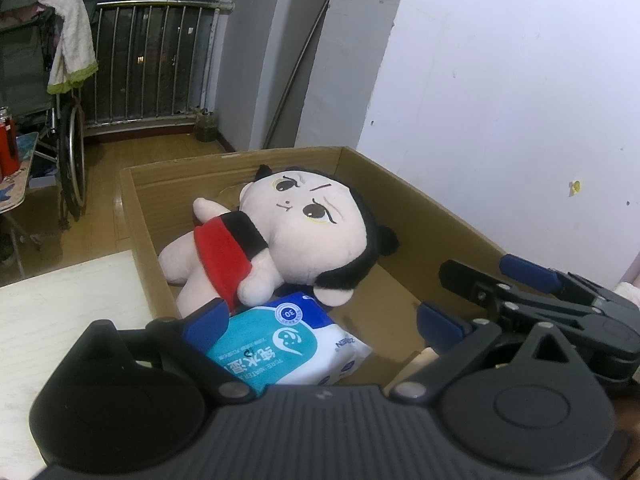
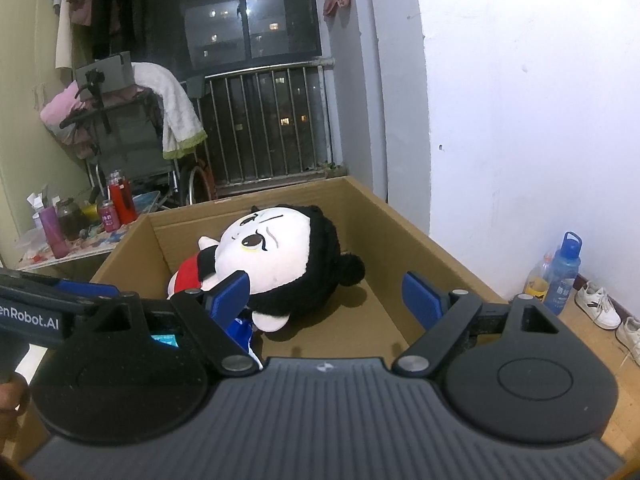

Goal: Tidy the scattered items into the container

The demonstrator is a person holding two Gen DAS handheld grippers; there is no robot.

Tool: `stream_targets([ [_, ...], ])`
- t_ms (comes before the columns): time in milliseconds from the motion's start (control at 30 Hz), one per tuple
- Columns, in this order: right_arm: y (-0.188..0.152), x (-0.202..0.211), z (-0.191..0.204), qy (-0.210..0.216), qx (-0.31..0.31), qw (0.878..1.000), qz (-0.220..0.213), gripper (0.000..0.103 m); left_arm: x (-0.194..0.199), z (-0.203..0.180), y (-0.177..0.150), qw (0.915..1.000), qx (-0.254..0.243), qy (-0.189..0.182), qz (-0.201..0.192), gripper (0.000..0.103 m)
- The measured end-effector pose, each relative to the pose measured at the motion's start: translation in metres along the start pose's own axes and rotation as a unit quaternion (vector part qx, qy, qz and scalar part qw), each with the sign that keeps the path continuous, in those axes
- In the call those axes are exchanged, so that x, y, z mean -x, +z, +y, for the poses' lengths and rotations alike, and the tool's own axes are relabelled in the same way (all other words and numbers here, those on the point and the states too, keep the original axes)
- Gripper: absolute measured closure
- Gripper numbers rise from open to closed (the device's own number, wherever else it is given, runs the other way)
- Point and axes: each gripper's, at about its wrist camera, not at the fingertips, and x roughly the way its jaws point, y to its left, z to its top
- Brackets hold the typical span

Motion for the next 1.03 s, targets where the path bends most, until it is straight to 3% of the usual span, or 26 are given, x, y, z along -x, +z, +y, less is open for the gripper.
stream_targets([
  [1033, -0.0013, 0.0037, -0.0025, 0.011, -0.001, 1.0, -0.015, 0.019, -0.0025, -0.0021, 0.0005, 1.0, -0.003, 0.002, 0.001, 0.002],
])
